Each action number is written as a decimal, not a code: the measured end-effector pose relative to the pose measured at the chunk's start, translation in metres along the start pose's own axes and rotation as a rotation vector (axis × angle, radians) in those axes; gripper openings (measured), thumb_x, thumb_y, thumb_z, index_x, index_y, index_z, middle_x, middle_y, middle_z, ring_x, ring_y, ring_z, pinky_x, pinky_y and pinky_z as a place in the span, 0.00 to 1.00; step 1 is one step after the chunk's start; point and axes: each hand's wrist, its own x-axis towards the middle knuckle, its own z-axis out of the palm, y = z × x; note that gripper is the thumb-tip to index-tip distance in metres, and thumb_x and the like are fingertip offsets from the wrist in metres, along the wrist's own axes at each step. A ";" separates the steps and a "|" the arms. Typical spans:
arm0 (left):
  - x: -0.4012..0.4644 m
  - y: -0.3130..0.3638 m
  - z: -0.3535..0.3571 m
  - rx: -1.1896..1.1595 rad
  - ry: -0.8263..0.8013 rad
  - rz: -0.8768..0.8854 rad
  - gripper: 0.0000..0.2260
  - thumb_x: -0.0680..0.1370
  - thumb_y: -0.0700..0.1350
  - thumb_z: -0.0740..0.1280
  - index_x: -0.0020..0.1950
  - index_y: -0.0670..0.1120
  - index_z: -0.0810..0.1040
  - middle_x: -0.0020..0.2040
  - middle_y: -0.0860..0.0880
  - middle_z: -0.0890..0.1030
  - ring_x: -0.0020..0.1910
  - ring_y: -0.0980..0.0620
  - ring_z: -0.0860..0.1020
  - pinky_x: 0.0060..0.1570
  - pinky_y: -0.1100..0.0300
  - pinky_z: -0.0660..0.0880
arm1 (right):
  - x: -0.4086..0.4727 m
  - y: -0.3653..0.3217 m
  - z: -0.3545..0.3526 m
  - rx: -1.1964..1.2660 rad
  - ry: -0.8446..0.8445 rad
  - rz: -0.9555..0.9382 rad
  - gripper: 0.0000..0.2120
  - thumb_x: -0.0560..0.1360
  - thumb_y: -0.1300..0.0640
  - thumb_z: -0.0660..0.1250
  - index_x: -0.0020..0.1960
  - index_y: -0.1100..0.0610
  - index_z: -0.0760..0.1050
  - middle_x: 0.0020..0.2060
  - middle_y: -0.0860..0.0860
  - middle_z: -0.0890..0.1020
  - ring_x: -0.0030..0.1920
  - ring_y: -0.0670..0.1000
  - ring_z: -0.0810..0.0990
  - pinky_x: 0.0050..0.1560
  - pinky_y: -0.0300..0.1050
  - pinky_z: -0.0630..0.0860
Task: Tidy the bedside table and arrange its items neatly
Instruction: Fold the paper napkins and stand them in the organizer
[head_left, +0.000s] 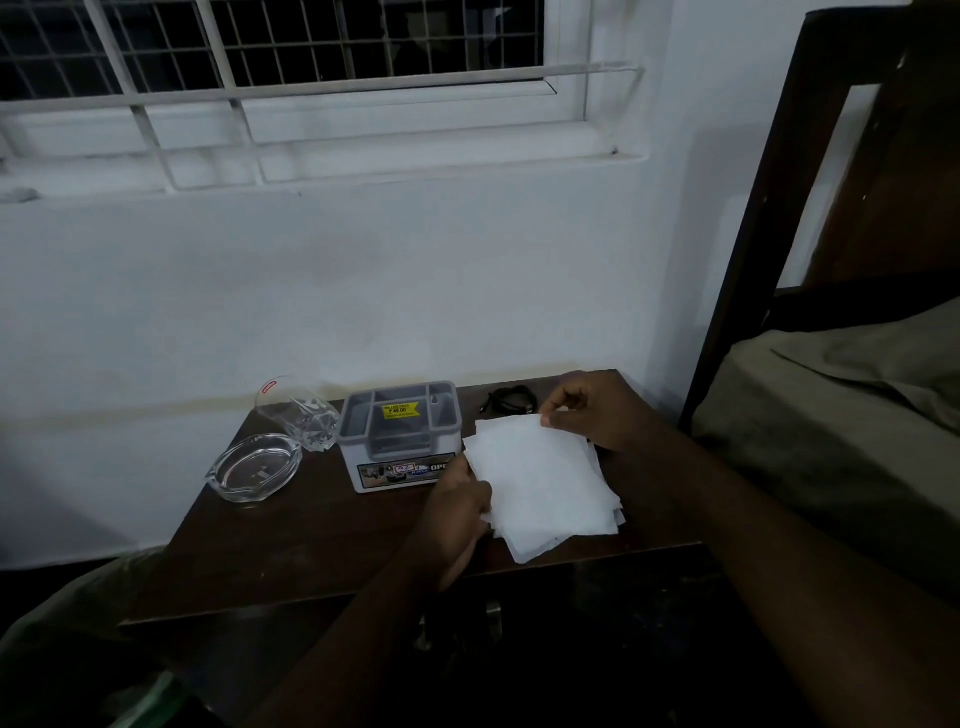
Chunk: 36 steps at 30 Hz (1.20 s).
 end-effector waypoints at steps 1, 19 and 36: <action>0.000 0.000 0.000 -0.001 -0.003 0.003 0.28 0.73 0.25 0.49 0.60 0.50 0.75 0.56 0.48 0.83 0.55 0.47 0.82 0.50 0.46 0.80 | 0.000 0.000 0.000 0.017 -0.002 0.010 0.08 0.62 0.36 0.70 0.38 0.37 0.81 0.38 0.38 0.84 0.39 0.42 0.82 0.45 0.51 0.81; 0.007 -0.006 -0.003 -0.001 0.054 -0.028 0.27 0.74 0.26 0.50 0.70 0.44 0.67 0.61 0.43 0.80 0.56 0.43 0.81 0.52 0.43 0.79 | -0.001 0.002 0.008 0.198 0.057 0.403 0.07 0.73 0.64 0.67 0.45 0.53 0.80 0.43 0.52 0.82 0.40 0.49 0.81 0.32 0.40 0.76; 0.008 -0.013 -0.008 0.053 -0.012 0.062 0.37 0.72 0.27 0.69 0.74 0.54 0.63 0.62 0.48 0.80 0.58 0.48 0.80 0.52 0.49 0.80 | -0.005 -0.008 0.002 0.454 -0.209 0.542 0.06 0.72 0.64 0.71 0.45 0.57 0.85 0.49 0.55 0.84 0.53 0.55 0.81 0.55 0.51 0.80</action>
